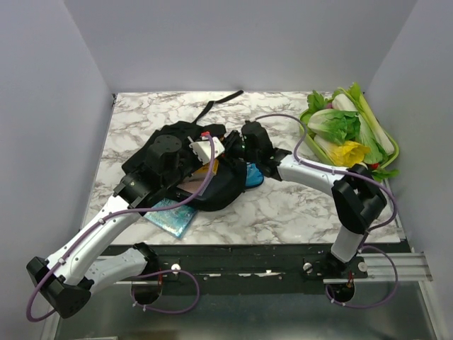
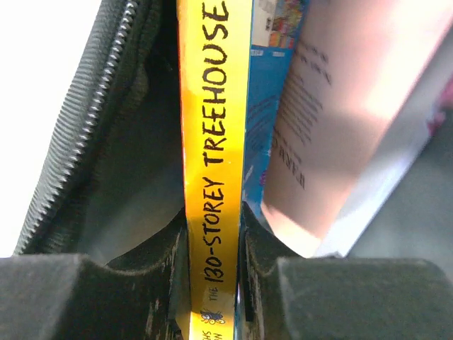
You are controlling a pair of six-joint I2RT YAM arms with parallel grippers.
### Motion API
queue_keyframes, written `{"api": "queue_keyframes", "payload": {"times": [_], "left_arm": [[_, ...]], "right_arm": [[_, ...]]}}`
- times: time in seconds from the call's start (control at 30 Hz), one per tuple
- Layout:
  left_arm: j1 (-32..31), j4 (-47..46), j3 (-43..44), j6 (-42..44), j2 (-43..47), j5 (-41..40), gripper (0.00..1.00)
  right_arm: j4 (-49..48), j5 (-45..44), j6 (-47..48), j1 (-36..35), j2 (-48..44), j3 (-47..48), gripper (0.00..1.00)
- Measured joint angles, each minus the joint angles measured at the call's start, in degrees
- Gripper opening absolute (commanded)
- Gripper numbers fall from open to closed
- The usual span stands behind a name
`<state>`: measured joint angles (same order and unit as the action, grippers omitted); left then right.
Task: Pack the student bag
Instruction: Place the book in the student bag.
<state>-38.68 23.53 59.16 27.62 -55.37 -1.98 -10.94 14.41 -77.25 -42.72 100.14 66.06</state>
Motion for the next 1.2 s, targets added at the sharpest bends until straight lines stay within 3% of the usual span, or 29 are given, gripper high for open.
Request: {"api": "queue_keyframes", "payload": {"times": [0.03,0.13,0.17,0.27,0.37,0.47,0.73,0.97,1.2], "left_arm": [[0.0,0.0,0.0,-0.1,0.1,0.1,0.0],[0.0,-0.1,-0.2,-0.1,0.3,0.1,0.0],[0.1,-0.1,-0.4,-0.1,0.3,0.0,0.0],[0.7,-0.1,-1.3,-0.1,0.5,-0.2,0.0],[1.6,-0.7,-2.6,-0.1,0.8,-1.0,0.0],[2.3,-2.2,-4.3,-0.7,1.0,-1.7,0.0],[5.2,-8.1,-7.4,-3.3,0.5,-3.7,0.0],[5.7,-8.0,-6.2,-4.7,-0.2,-3.6,0.0],[5.7,-7.9,-5.9,-5.1,-0.2,-3.5,0.0]], "right_arm": [[1.2,-2.1,0.7,-0.5,0.9,2.1,0.01],[4.4,-7.0,3.3,-2.4,5.0,9.3,0.21],[6.0,-8.1,4.2,-3.2,7.1,12.8,0.41],[9.1,-10.1,7.2,-5.2,14.1,21.9,0.63],[12.0,-10.2,9.7,-6.6,16.7,24.7,0.73],[14.4,-10.3,12.7,-7.0,15.7,23.2,0.76],[18.9,-10.5,20.6,-7.1,4.2,15.0,0.7],[20.4,-10.8,23.1,-7.3,4.7,16.2,0.35],[25.3,-15.7,24.9,-7.5,6.1,15.8,0.19]]}}
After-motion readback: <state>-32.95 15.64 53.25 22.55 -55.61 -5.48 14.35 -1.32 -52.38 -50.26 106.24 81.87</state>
